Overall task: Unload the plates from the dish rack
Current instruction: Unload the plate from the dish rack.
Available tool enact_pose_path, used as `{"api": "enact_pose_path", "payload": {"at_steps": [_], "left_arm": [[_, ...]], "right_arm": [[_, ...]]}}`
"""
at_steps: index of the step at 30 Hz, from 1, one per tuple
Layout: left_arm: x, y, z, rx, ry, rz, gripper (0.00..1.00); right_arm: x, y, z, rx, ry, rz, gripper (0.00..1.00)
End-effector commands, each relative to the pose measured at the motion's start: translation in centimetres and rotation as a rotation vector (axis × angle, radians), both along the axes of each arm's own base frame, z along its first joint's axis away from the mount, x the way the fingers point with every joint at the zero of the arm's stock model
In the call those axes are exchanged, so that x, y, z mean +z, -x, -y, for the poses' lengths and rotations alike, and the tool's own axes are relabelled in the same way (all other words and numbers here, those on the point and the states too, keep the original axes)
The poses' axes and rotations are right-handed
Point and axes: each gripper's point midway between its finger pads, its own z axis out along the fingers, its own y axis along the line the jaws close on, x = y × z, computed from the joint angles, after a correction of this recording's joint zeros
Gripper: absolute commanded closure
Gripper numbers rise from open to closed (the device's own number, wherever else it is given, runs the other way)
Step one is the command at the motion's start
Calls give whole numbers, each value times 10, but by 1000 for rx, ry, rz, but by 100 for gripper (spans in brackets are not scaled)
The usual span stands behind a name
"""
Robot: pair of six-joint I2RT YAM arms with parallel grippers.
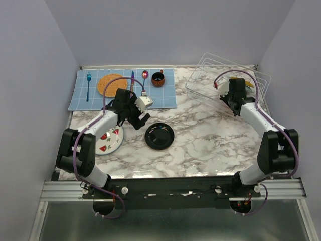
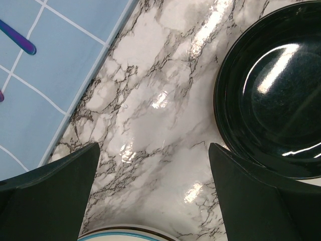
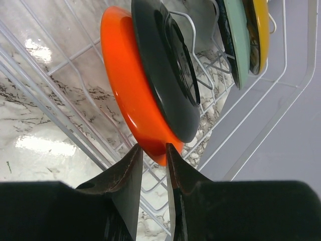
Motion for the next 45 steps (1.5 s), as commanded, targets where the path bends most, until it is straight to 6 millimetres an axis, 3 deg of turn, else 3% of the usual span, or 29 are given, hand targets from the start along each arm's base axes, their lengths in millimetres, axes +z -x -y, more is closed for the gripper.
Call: {"api": "enact_pose_path", "payload": {"at_steps": [1, 11, 23, 33, 45], "left_arm": [[-9, 6, 0, -11, -15, -26, 1], [-11, 7, 0, -13, -16, -32, 1], [-12, 8, 1, -13, -12, -36, 1], [-13, 8, 0, -13, -15, -36, 1], [-15, 9, 0, -14, -16, -40, 1]], "right_arm": [[-2, -13, 1, 7, 20, 20, 68], [-1, -22, 7, 0, 66, 53, 67], [-11, -16, 24, -19, 203, 97, 67], [-14, -13, 22, -13, 192, 93, 89], [-3, -5, 17, -11, 163, 98, 99]]}}
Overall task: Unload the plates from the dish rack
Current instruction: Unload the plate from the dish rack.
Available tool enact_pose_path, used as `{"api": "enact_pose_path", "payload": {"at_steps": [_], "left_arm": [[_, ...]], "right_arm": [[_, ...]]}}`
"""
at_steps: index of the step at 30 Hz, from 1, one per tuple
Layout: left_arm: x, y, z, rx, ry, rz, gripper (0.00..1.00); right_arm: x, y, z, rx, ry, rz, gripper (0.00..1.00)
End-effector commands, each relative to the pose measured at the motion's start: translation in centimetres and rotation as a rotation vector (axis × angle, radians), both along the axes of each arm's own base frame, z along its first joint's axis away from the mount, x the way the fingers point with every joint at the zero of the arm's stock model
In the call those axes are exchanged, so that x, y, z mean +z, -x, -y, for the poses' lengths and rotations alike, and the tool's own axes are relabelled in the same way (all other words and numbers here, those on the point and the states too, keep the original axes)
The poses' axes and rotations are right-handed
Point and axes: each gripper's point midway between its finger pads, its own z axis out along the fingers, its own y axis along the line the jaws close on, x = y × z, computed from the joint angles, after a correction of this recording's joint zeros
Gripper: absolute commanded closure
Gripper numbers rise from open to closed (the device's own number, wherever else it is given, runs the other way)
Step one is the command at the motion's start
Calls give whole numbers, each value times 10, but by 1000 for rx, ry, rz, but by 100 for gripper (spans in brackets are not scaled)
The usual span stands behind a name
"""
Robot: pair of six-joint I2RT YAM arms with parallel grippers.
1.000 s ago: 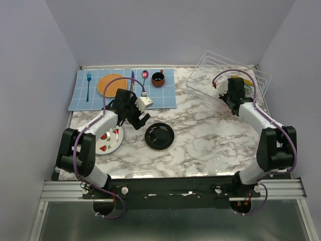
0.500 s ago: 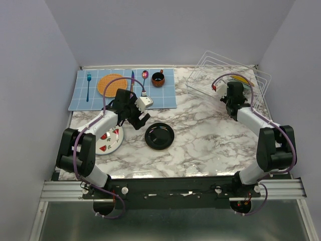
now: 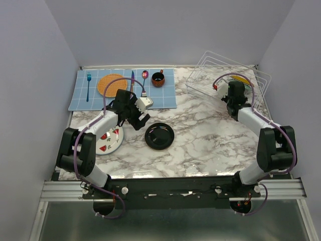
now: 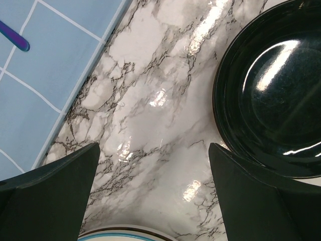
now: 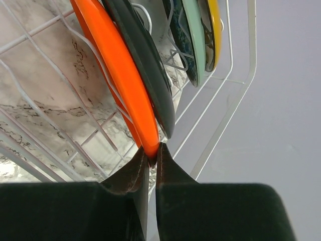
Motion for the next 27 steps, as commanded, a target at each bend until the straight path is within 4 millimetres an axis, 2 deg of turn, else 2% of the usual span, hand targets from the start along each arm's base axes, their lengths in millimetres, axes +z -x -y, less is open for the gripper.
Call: {"api": "enact_pose_path", "payload": {"at_steps": [1, 14, 27], "left_arm": [[-9, 6, 1, -12, -10, -26, 1], [-8, 5, 1, -14, -10, -24, 1], [-9, 6, 1, -15, -8, -24, 1]], "right_arm": [[0, 17, -7, -6, -57, -25, 99], [51, 32, -11, -1, -75, 41, 99], [121, 46, -18, 24, -145, 144, 99]]}}
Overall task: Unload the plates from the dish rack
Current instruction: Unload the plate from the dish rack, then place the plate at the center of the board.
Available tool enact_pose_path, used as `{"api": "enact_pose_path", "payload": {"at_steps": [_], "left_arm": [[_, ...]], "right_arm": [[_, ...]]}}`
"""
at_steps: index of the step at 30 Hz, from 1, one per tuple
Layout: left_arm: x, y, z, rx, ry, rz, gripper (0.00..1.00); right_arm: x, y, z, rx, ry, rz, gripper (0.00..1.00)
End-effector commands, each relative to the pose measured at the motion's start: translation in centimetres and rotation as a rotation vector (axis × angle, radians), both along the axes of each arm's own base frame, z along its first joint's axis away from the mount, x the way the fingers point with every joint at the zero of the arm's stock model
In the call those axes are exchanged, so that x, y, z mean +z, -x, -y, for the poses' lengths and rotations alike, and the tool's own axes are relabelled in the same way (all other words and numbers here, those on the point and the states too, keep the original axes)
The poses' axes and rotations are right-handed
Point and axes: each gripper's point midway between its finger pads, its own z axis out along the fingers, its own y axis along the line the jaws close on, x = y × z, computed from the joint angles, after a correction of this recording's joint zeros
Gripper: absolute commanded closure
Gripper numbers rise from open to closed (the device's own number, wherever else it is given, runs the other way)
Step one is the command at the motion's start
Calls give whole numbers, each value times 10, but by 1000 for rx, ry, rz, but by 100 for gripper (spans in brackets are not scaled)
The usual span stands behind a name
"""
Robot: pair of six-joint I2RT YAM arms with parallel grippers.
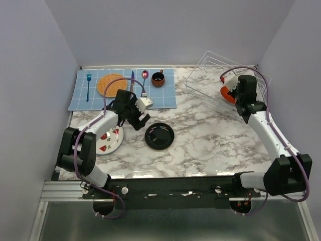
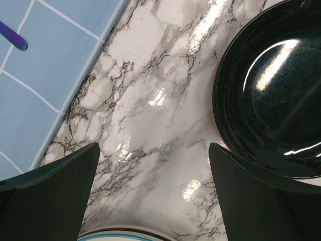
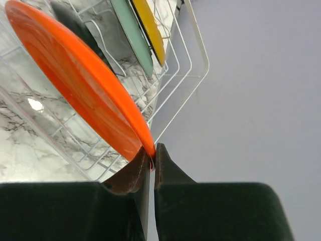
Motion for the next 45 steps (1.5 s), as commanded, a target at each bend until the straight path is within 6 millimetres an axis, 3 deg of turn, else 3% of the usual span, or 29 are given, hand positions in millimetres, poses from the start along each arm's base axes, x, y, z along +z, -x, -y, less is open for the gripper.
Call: {"api": "enact_pose_path", "payload": {"at_steps": [1, 11, 16, 24, 26, 30, 32, 38, 43, 44, 45], "left_arm": [[-6, 5, 2, -16, -5, -16, 1], [-2, 5, 3, -17, 1, -9, 1], [2, 4, 2, -14, 1, 3, 1], [27, -1, 7, -12, 55, 79, 1], [39, -1, 9, -13, 104, 91, 1], [67, 16, 28, -124, 258, 43, 1], [70, 25, 34, -163, 294, -5, 2], [85, 36, 51, -251, 390, -56, 2], [87, 31, 41, -201, 352, 9, 2], [86, 28, 37, -185, 337, 26, 2], [87, 26, 35, -178, 330, 40, 2]], "right_arm": [[37, 9, -14, 43, -84, 52, 99], [77, 23, -41, 123, -259, 79, 99], [75, 37, -71, 209, -419, -2, 99], [7, 75, -154, 441, -785, -371, 99], [-1, 83, -171, 492, -848, -450, 99], [-32, 91, -192, 517, -842, -552, 99], [-45, 93, -200, 522, -828, -586, 99], [-64, 91, -232, 572, -890, -672, 99], [-65, 91, -263, 626, -950, -775, 99], [-57, 87, -271, 648, -955, -774, 99], [-66, 93, -278, 641, -965, -848, 99]]}}
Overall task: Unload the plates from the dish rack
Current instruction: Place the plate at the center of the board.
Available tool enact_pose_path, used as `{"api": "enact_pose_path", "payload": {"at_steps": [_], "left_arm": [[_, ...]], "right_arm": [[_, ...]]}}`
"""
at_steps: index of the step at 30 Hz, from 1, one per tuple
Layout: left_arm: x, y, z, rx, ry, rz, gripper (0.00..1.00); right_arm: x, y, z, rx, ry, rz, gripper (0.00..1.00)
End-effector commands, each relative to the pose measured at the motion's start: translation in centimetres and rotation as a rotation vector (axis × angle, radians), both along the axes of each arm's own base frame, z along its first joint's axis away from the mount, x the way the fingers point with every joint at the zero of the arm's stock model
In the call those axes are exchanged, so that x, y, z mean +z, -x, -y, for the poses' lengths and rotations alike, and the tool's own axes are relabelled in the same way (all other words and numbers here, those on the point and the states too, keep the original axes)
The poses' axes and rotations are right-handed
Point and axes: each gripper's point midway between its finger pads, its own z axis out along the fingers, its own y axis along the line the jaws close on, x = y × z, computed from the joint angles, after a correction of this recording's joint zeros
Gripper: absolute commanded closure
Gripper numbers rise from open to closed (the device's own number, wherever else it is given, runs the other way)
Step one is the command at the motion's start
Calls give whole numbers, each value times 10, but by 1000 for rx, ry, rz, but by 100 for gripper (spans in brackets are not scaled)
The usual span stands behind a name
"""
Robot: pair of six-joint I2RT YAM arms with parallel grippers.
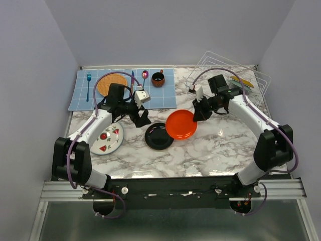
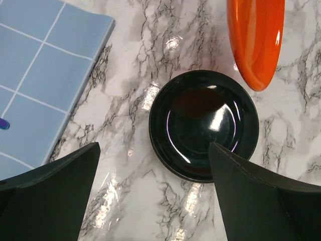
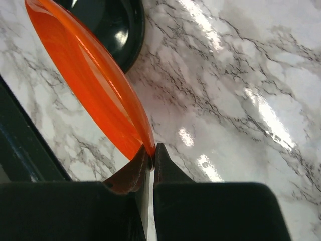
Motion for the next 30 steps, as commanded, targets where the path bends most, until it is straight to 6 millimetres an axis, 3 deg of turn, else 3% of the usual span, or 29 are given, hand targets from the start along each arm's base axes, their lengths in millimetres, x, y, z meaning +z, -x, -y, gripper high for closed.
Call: {"api": "enact_pose_path", "payload": {"at_steps": [1, 5, 10, 15, 24, 30], "left_arm": [[9, 1, -12, 42, 0, 56, 2], [6, -7, -27, 95, -21, 101, 2], [-1, 4, -17, 9, 20, 36, 3], [9, 3, -11, -35, 94, 12, 4], [29, 8, -24, -109, 241, -86, 6], [18, 10, -21, -134, 249, -152, 8]], "right_arm": [[16, 3, -45, 103, -110, -99, 99], [13, -1, -60, 132, -110, -154, 99], [15, -2, -75, 161, -99, -157, 99], [3, 0, -87, 190, -86, -195, 99], [-18, -3, -94, 204, -47, -198, 99], [-18, -6, -96, 202, -39, -182, 99]]}}
